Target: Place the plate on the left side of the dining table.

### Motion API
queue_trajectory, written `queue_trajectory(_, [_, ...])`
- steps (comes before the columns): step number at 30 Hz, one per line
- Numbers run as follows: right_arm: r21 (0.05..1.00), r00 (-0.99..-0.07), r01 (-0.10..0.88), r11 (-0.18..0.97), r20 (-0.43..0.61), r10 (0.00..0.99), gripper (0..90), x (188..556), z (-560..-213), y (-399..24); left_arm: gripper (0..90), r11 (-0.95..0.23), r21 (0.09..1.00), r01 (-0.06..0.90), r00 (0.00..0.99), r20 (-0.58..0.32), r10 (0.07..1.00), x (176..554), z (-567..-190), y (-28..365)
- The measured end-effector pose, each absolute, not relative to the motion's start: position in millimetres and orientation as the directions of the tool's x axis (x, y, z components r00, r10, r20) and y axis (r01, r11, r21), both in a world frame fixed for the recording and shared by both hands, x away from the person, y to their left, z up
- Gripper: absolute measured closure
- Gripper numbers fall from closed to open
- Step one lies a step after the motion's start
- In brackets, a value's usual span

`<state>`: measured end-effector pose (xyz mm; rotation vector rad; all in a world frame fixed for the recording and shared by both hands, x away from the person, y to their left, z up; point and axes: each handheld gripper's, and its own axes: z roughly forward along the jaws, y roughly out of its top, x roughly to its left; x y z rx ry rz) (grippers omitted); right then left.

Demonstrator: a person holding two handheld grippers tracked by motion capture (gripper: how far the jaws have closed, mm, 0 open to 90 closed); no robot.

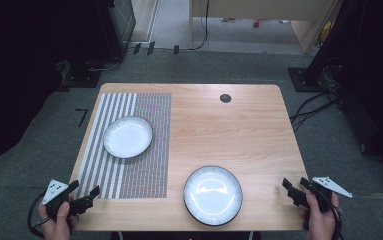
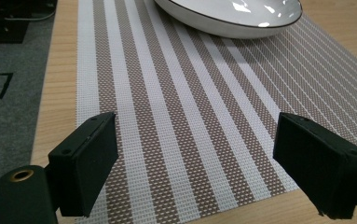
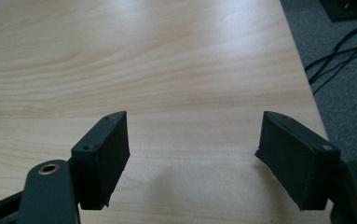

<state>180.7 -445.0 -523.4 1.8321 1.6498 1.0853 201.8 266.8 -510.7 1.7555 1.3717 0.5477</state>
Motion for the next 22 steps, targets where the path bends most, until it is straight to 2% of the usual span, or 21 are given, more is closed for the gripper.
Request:
queue_trajectory(10, [0.752, -0.048, 0.653, -0.085, 0.154, 0.987, 21.4, 184, -524, -432, 13.7, -0.110, 0.769, 0.629, 0.313, -0.121, 0.942, 207, -518, 262])
queue_trajectory(18, [0.751, -0.057, 0.653, -0.096, 0.175, 0.983, 20.1, 184, -524, -434, 13.7, -0.107, 0.768, 0.631, 0.313, -0.126, 0.941, 208, -518, 263])
queue_trajectory(22, [0.751, -0.057, 0.656, -0.078, 0.152, 0.987, 19.8, 184, -524, -431, 13.7, -0.105, 0.768, 0.631, 0.314, -0.129, 0.941, 208, -518, 263])
